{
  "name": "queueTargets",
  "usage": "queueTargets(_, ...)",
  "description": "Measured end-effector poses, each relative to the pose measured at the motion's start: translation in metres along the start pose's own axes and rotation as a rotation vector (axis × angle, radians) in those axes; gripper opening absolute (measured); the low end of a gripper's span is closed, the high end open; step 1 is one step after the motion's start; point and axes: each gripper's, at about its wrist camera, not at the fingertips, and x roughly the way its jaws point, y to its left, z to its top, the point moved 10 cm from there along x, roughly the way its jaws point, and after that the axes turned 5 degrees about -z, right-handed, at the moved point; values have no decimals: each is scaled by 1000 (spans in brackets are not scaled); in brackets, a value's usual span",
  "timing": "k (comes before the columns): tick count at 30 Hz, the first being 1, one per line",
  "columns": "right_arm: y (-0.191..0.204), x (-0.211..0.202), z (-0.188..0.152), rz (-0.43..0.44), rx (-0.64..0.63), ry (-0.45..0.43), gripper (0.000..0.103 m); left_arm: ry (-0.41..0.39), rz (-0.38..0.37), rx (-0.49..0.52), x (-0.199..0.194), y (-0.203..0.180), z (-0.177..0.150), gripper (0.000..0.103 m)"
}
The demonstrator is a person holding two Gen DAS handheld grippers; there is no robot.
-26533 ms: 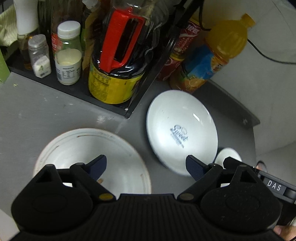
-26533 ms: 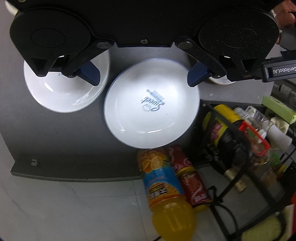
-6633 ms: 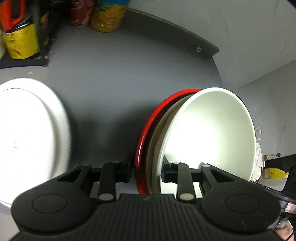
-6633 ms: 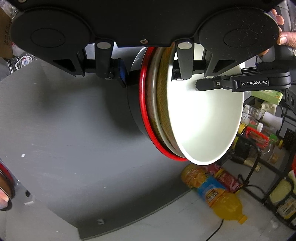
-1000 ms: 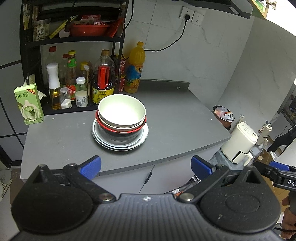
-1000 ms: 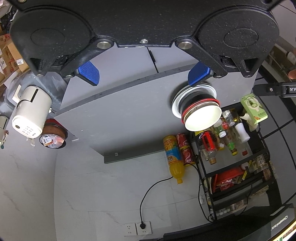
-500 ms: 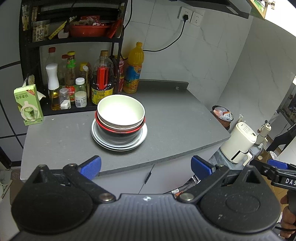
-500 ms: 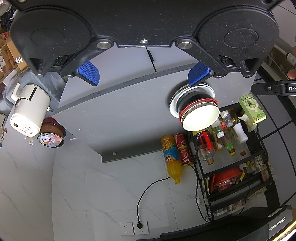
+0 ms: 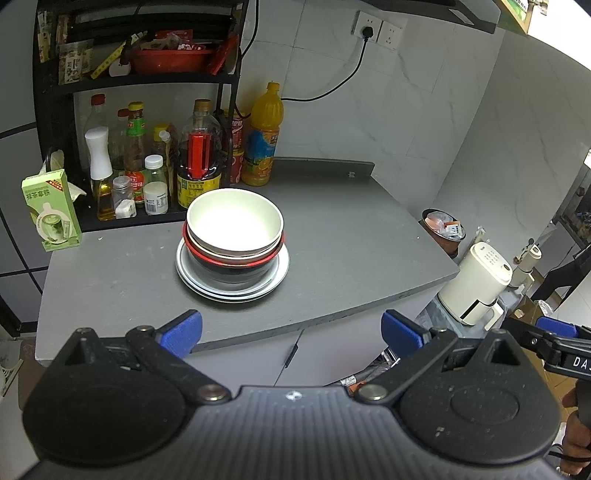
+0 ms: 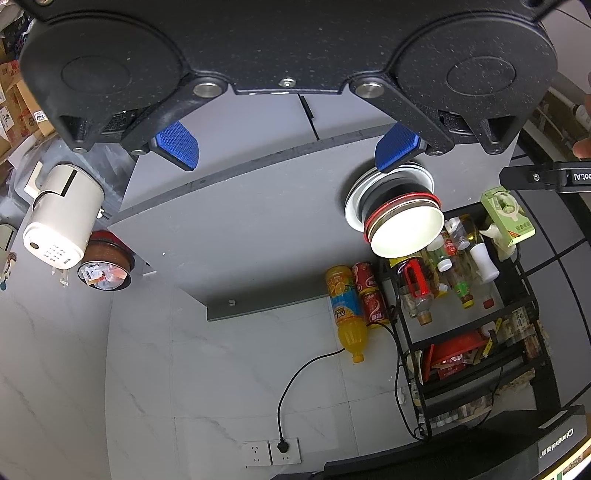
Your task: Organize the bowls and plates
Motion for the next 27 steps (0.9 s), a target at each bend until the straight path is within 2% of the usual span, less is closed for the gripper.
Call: queueTargets(27, -8, 5, 0, -9, 17, 6, 103, 16, -14, 1, 15, -10, 2, 102)
